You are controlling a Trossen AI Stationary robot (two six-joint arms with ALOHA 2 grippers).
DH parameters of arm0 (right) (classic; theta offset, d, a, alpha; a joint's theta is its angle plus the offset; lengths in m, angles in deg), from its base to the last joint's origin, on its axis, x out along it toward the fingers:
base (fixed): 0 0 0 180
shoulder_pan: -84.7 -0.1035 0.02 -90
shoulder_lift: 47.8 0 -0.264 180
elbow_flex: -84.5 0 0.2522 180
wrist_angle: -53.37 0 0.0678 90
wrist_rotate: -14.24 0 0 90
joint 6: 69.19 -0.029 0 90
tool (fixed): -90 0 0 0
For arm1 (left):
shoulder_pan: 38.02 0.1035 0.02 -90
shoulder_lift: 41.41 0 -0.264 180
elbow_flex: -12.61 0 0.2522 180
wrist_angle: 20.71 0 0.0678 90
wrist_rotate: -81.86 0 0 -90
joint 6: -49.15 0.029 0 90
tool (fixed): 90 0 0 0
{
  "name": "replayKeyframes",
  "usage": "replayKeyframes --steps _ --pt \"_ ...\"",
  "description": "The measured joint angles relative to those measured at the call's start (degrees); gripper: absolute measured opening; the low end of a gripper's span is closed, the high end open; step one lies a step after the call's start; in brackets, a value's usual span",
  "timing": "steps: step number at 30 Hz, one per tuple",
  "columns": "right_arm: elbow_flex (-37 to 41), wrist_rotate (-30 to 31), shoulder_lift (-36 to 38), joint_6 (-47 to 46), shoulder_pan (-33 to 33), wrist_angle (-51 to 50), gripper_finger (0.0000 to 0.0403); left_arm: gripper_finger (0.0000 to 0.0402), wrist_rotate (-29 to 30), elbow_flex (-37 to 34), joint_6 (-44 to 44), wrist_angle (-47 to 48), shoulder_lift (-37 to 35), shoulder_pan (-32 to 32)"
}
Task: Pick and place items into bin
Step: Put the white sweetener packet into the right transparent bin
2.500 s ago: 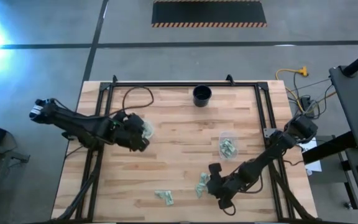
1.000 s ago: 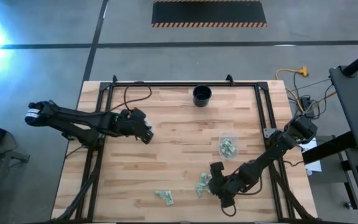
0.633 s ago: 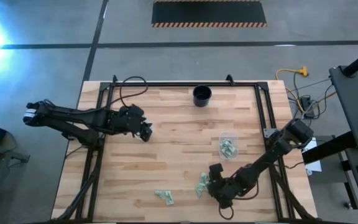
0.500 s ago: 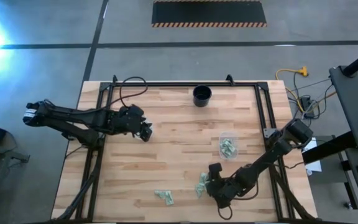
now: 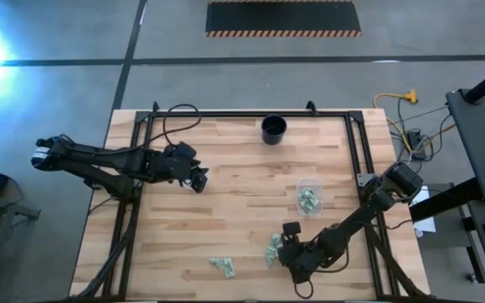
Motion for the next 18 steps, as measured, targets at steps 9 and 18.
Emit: replayKeyframes --steps 9,18 --pt "-1.3 -0.18 1.24 -0.01 0.0 -0.05 0.0008 0.0176 -8.32 -0.21 1.32 -0.03 0.17 -4.24" --pt "-2.99 1.5 4.94 -2.4 0.0 -7.2 0.0008 0.0176 -14.88 -0.34 7.84 -7.76 0.82 -12.87"
